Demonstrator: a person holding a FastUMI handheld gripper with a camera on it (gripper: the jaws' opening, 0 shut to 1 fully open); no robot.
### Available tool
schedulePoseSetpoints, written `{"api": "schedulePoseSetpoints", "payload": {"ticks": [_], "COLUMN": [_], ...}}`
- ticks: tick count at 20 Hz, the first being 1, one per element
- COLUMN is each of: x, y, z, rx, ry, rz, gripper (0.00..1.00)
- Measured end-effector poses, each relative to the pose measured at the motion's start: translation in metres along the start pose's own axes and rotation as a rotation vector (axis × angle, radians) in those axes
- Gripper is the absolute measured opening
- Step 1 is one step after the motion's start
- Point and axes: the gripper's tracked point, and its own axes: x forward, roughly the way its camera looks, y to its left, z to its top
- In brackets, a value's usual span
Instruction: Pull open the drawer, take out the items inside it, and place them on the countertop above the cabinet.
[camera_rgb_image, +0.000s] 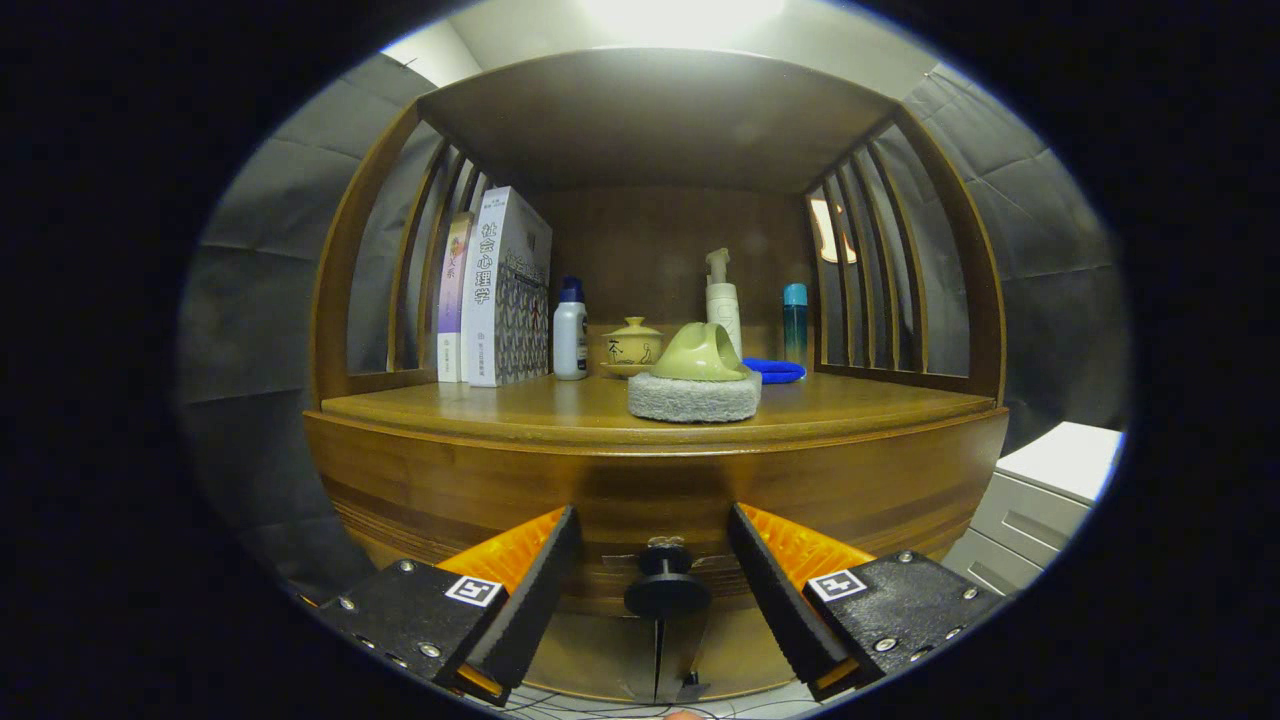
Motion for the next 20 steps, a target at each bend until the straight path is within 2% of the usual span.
{"api": "schedulePoseSetpoints", "payload": {"ticks": [3,6,8,14,20], "x": [0.003,-0.004,-0.014,-0.068,-0.117], "y": [0.002,0.005,0.004,0.001,-0.013], "z": [-0.007,-0.026,-0.016,0.029,0.06], "rx": [-0.03,0.01,0.025,-0.121,-0.055], "ry": [0.002,0.105,0.103,-0.022,-0.035], "rz": [-0.001,0.029,0.051,0.078,0.084], "gripper": [0.96,0.96,0.97,0.96,0.97]}}
